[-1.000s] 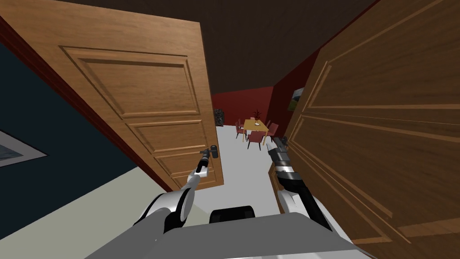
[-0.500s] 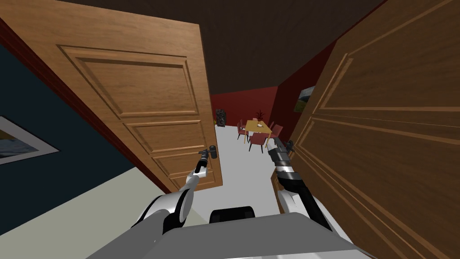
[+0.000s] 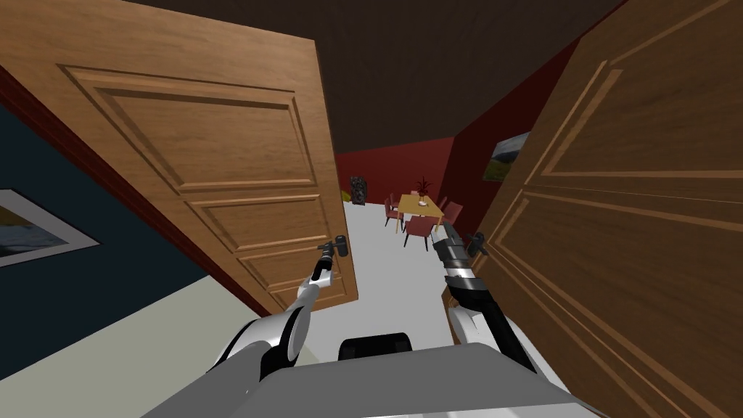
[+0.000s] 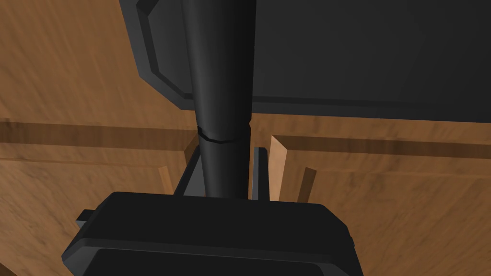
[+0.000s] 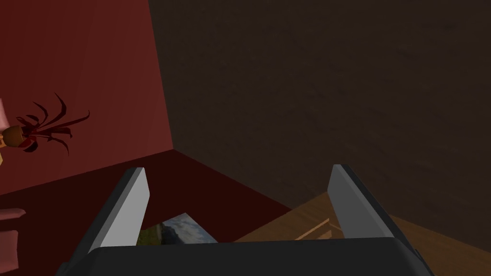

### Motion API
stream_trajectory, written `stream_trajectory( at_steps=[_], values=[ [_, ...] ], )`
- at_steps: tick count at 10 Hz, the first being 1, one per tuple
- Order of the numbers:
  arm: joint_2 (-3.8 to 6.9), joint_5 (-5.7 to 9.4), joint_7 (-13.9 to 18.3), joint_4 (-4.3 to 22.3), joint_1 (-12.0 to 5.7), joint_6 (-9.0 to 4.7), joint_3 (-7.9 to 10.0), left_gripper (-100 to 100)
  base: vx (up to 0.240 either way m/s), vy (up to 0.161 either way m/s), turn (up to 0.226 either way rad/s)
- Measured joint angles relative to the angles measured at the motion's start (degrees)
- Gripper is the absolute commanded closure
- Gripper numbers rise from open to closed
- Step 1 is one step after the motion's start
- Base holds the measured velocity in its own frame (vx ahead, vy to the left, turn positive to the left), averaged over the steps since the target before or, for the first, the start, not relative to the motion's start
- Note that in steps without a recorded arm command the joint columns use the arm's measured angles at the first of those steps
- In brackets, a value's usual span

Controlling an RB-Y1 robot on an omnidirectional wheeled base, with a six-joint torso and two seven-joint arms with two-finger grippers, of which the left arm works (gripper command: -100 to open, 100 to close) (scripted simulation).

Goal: Push the door open

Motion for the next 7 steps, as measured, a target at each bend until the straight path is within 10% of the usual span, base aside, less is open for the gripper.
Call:
stream_trajectory(
  at_steps=[7],
  values=[
    [2.17, 1.4, -1.24, 1.86, -0.35, -1.13, 3.16, 100, 0.154, -0.084, 0.048]
  ],
)
